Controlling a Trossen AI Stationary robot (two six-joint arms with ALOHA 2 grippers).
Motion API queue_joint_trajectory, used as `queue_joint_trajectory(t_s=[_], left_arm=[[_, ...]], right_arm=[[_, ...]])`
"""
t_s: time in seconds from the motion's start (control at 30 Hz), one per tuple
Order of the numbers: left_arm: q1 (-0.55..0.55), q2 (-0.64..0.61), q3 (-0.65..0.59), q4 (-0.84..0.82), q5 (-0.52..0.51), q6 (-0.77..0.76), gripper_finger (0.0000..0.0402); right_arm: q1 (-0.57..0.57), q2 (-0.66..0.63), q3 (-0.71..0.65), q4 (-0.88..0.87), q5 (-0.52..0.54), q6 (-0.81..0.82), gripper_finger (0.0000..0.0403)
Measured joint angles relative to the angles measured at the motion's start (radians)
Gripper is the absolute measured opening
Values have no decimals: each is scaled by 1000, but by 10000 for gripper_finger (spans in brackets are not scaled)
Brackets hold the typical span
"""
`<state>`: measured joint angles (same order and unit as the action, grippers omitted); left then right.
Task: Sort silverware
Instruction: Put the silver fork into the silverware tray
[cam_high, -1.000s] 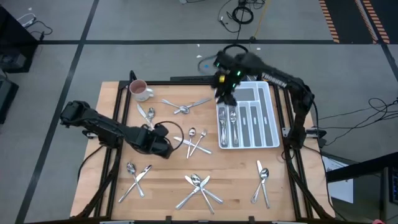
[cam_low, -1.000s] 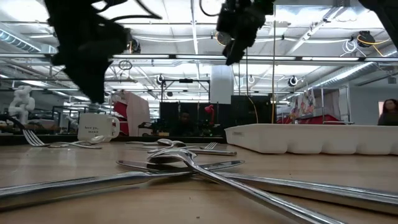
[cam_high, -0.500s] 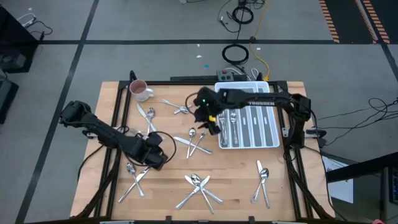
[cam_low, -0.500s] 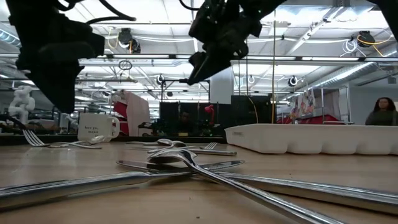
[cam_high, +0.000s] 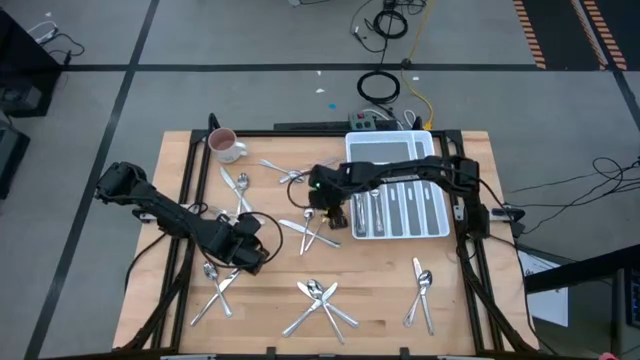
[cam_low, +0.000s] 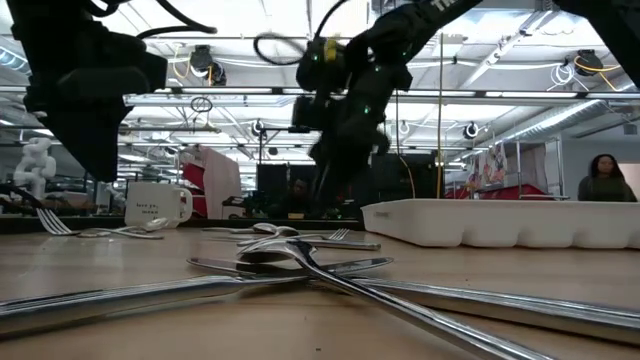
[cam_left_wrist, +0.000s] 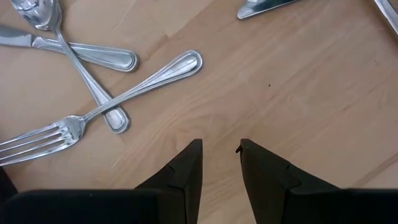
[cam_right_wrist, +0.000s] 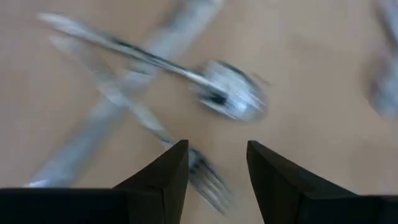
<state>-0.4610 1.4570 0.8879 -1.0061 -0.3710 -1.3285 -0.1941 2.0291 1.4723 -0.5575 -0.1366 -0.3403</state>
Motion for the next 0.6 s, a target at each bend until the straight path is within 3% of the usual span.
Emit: queue_joint_trajectory(t_s=[0.13, 0.27, 0.6], left_arm=[[0, 0, 0, 2, -14, 0, 114], [0, 0, 0, 4, -28, 1, 114], [0, 0, 0, 2, -38, 9, 114]], right_arm=[[-44, -2, 0, -32, 88, 179, 155], [-76, -7, 0, -82, 41, 304, 155], [-63, -3, 0, -83, -3, 323, 155]])
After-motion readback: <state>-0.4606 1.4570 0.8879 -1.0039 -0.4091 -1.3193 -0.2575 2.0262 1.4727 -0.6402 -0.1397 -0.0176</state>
